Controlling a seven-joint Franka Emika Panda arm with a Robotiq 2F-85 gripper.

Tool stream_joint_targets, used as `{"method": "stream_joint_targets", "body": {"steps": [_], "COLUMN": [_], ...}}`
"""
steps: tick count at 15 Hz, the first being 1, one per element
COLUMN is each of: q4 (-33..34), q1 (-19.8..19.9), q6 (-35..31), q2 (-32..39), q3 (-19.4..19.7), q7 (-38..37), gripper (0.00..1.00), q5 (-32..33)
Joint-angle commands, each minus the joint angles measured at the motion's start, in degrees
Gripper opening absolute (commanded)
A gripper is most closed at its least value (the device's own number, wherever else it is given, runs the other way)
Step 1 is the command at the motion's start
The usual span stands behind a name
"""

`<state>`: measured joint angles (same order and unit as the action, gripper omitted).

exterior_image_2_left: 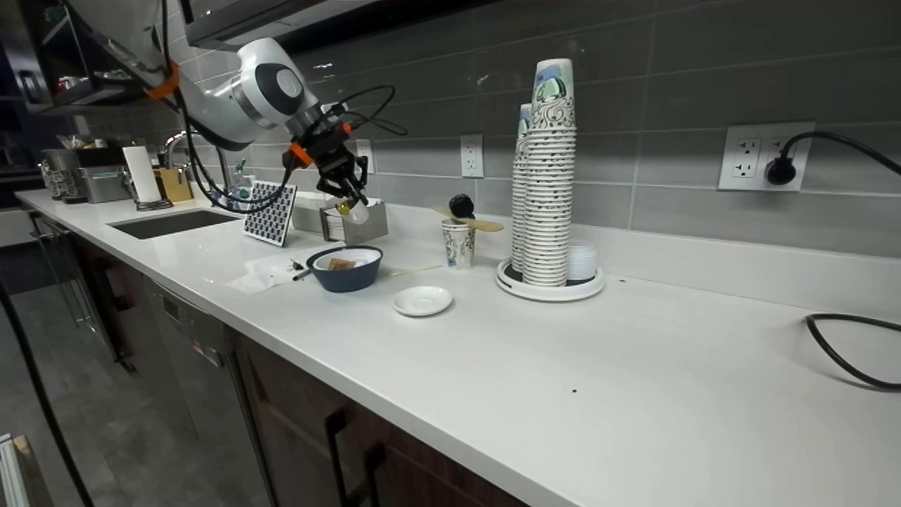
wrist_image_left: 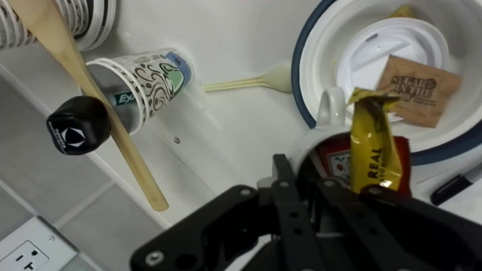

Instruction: Move the brown substance from the bowl to the cup

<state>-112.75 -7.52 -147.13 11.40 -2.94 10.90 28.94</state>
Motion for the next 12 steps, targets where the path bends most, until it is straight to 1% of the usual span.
{"method": "stream_joint_targets", "body": {"steps": [1,3,4,5,6,7,8,9,10,11,12], "q4": [1.1,1.8,1.6,0.8,-0.2,-0.8,-0.7,-0.1,0.3,0.7,1.8], "q1": [-0.9,0.7,0.8,0.3,-0.2,-1.3,-2.4,-3.1,-3.5,-4.1,-4.9], "q6": [5.6,10.3,9.2,5.1,2.0,0.0,0.4,3.7,8.8,11.4,15.5], "q2": [-0.2,0.2,-0.1,-0.6,-1.2,-1.6,-1.6,-1.3,-1.1,-0.9,-0.3], "q3": [-0.3,-1.7,-1.5,-0.6,-0.6,0.0,0.4,0.2,-0.5,-0.8,-1.3], "q7": [-0.9,3.9,2.8,-1.3,-1.7,-3.2,-3.6,-3.3,-2.5,-2.7,-3.1], "gripper": [0.02,0.02,0.02,0.02,0.02,0.02,0.02,0.02,0.02,0.02,0.02], "q5": [0.0,-7.6,-8.4,-5.3,-3.3,1.7,6.5,9.1,10.0,12.2,13.7]}}
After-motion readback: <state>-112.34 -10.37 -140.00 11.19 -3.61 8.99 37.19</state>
